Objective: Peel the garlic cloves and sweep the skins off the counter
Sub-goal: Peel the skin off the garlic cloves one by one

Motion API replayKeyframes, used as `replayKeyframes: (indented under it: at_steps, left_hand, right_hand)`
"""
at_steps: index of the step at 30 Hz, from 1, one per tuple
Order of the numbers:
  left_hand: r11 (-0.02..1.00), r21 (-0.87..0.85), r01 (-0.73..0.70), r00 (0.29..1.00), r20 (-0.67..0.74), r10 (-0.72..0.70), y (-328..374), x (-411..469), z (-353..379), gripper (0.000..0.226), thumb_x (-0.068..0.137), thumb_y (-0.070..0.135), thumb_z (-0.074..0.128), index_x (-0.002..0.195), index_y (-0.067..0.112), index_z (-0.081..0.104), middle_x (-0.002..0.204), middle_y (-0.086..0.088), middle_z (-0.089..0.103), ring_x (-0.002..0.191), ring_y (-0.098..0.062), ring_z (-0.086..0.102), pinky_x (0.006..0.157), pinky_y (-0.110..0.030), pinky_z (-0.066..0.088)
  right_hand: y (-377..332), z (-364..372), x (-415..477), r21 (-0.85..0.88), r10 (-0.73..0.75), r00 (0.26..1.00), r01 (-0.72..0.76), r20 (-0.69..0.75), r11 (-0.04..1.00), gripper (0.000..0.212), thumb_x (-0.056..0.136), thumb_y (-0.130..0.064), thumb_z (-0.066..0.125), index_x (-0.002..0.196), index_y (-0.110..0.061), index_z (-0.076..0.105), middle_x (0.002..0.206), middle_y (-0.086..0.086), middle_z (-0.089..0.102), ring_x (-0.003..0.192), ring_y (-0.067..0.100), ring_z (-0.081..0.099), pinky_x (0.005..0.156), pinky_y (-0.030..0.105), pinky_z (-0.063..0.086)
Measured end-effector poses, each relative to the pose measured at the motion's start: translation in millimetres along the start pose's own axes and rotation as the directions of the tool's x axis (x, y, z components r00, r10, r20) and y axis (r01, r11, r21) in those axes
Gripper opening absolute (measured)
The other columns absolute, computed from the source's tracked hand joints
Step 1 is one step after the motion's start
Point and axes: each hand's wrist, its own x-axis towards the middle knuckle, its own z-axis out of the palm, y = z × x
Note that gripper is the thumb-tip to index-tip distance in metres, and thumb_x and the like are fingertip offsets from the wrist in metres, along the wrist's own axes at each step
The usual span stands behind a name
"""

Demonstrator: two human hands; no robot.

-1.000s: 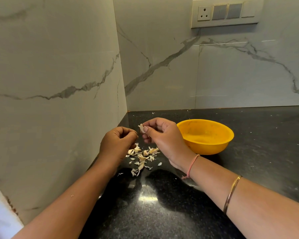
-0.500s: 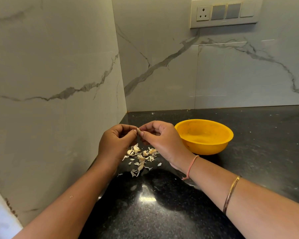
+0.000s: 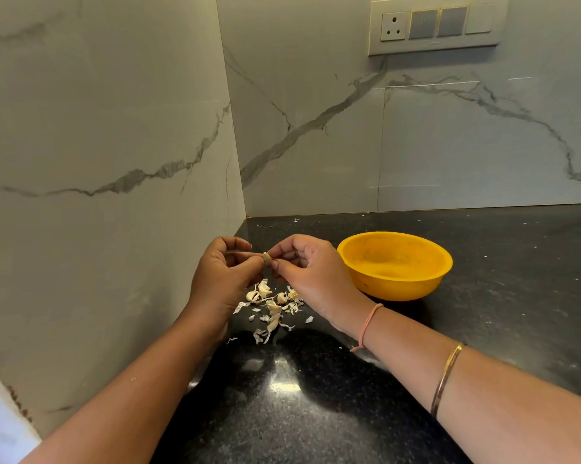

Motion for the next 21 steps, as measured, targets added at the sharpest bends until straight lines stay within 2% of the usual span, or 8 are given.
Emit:
replayKeyframes:
  at_steps: [6, 10, 13, 16, 21]
  left_hand:
    - [0.992, 0.117, 0.037, 0.999, -0.041, -0.032, -4.9, 3.2, -1.6, 0.014, 0.086, 0.004, 0.059, 0.083, 0.018, 0.059, 0.079, -0.002, 0.061, 0.065, -0.016, 0.057, 0.083, -0.041, 0.053]
    - [0.990, 0.137, 0.025, 1.000, -0.003, -0.025, -4.5, 0.7, -0.6, 0.016, 0.089, 0.011, 0.057, 0.079, 0.018, 0.068, 0.075, -0.002, 0.064, 0.069, -0.015, 0.056, 0.079, -0.039, 0.052]
    - [0.996, 0.090, 0.029, 1.000, 0.009, -0.030, -2.7, 0.1, -0.5, 0.014, 0.088, 0.016, 0.061, 0.079, 0.019, 0.071, 0.078, -0.005, 0.068, 0.075, -0.016, 0.061, 0.075, -0.035, 0.052]
    - [0.996, 0.091, 0.021, 0.999, 0.033, -0.024, -2.3, -0.9, -0.9, 0.008, 0.085, 0.012, 0.065, 0.081, 0.016, 0.070, 0.077, -0.005, 0.071, 0.071, -0.014, 0.064, 0.067, -0.025, 0.053]
    - [0.995, 0.090, 0.032, 0.998, 0.050, -0.036, -1.5, -1.8, -0.8, 0.006, 0.083, 0.009, 0.066, 0.081, 0.013, 0.071, 0.077, -0.008, 0.071, 0.070, -0.015, 0.065, 0.061, -0.019, 0.054]
  right_hand:
    - [-6.5, -1.6, -0.5, 0.159, 0.038, 0.999, -0.036, -0.008, 0.987, 0.019, 0.087, 0.001, 0.059, 0.081, -0.018, 0.061, 0.078, 0.007, 0.065, 0.071, 0.014, 0.062, 0.071, 0.032, 0.057]
    - [-3.3, -4.0, -0.5, 0.056, 0.077, 0.997, -0.076, -0.016, 0.996, 0.018, 0.087, -0.003, 0.059, 0.084, -0.020, 0.065, 0.081, 0.005, 0.065, 0.082, 0.025, 0.063, 0.079, 0.046, 0.055]
    - [-2.2, -6.5, -0.4, 0.014, 0.096, 0.995, -0.096, -0.035, 0.995, 0.019, 0.088, -0.003, 0.056, 0.087, -0.018, 0.068, 0.082, 0.010, 0.068, 0.084, 0.034, 0.063, 0.075, 0.052, 0.054]
    - [-2.0, -7.8, -0.2, -0.030, 0.085, 0.996, -0.086, -0.036, 0.996, 0.017, 0.088, -0.005, 0.057, 0.090, -0.017, 0.069, 0.082, 0.009, 0.070, 0.081, 0.030, 0.065, 0.074, 0.050, 0.055]
    - [-1.8, -8.4, 1.0, -0.028, 0.086, 0.995, -0.087, -0.042, 0.996, 0.015, 0.086, -0.005, 0.058, 0.092, -0.017, 0.066, 0.081, 0.010, 0.069, 0.078, 0.026, 0.067, 0.074, 0.046, 0.057]
